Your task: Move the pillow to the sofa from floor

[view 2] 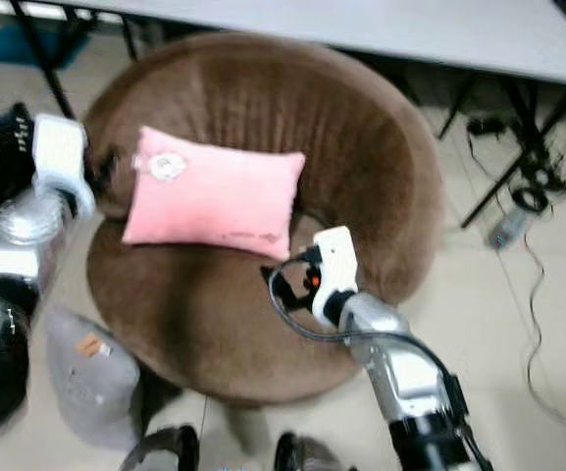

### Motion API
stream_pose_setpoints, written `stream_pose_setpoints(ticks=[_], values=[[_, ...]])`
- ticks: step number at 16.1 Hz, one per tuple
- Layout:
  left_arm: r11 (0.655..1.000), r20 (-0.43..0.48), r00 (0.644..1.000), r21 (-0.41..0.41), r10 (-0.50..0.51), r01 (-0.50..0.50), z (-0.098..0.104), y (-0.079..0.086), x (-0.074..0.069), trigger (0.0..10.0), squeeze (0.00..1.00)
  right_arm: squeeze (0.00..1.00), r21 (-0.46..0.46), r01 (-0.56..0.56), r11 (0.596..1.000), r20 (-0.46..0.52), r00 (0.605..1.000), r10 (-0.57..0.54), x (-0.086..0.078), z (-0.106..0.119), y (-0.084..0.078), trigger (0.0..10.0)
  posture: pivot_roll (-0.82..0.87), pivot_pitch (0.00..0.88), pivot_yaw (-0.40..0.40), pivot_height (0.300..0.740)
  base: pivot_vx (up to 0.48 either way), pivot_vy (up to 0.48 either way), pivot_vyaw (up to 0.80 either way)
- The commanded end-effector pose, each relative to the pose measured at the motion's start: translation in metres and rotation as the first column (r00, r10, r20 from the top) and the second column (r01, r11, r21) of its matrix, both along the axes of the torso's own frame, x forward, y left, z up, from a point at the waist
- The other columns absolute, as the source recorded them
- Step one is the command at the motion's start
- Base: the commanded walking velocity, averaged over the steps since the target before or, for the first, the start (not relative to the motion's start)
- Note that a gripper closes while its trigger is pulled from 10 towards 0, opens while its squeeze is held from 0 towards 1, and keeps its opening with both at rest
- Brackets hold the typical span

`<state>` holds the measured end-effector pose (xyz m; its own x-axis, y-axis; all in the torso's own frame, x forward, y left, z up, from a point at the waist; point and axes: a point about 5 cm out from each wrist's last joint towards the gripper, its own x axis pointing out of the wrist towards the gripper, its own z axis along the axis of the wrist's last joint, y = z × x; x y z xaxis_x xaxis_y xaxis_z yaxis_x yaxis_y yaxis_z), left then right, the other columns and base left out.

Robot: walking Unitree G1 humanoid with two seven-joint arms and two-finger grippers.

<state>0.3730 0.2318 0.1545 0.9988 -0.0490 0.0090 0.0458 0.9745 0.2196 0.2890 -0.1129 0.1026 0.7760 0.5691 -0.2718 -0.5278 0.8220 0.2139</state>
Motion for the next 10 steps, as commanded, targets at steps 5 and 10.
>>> stream_pose_setpoints(ticks=[5,10], values=[[0.984,-0.022,0.998,-0.172,-0.050,0.046,-0.051,-0.063,-0.059,10.0,0.00,0.00,-0.024,-0.155,0.988,-0.034,0.987,0.154,-0.008,-0.008,0.002,10.0,0.10,0.061,-0.140,0.740,0.000,0.000,0.00],[0.986,0.009,0.995,-0.132,-0.102,0.102,-0.035,-0.077,-0.072,10.0,0.00,0.00,-0.020,-0.113,0.993,-0.002,0.994,0.113,-0.003,-0.008,-0.005,10.0,0.08,0.066,-0.140,0.740,0.000,0.000,0.00]])
